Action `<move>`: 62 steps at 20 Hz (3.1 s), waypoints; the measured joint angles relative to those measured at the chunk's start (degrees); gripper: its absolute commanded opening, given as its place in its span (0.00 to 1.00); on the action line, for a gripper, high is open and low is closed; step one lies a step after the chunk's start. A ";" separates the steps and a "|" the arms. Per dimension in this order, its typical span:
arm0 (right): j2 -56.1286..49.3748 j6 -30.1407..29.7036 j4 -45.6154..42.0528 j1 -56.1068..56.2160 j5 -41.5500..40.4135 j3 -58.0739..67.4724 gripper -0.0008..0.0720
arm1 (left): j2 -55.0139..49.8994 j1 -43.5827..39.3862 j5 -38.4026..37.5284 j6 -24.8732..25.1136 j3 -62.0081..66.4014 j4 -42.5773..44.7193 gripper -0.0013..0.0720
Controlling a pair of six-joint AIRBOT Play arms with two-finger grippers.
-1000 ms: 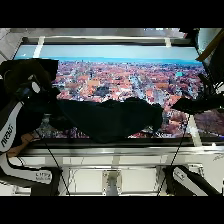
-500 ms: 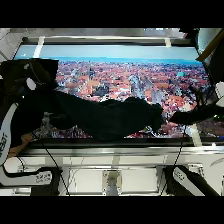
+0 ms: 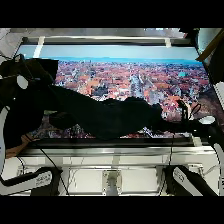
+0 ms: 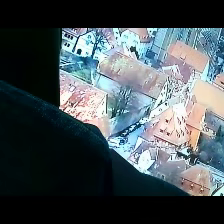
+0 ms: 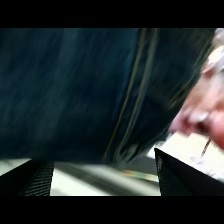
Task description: Fold the clothes and pants, and hang the long-sleeved shirts on hangers.
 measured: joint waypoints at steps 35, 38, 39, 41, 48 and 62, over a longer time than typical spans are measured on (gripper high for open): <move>-30.34 16.98 -8.66 0.00 2.99 58.49 0.67 | 26.56 -27.08 0.76 -2.43 -30.71 0.00 0.73; -33.94 18.40 -5.99 -0.13 1.42 58.99 0.72 | 26.58 -26.88 1.81 -3.43 -29.97 -0.59 0.95; -34.23 18.60 -5.53 -0.33 1.70 59.65 0.72 | 26.58 -26.14 2.60 -3.43 -28.35 0.11 0.95; -33.53 18.97 -6.25 -1.60 3.41 62.01 0.72 | 26.58 -23.23 3.41 -3.48 -24.11 1.90 0.95; -24.44 19.28 -15.58 -12.33 16.52 64.04 0.73 | 22.60 -7.37 -5.01 -6.58 -17.20 3.48 0.94; -14.08 14.80 -12.02 -20.70 20.37 34.03 0.72 | -7.65 -4.63 0.66 9.90 -13.00 -26.23 0.80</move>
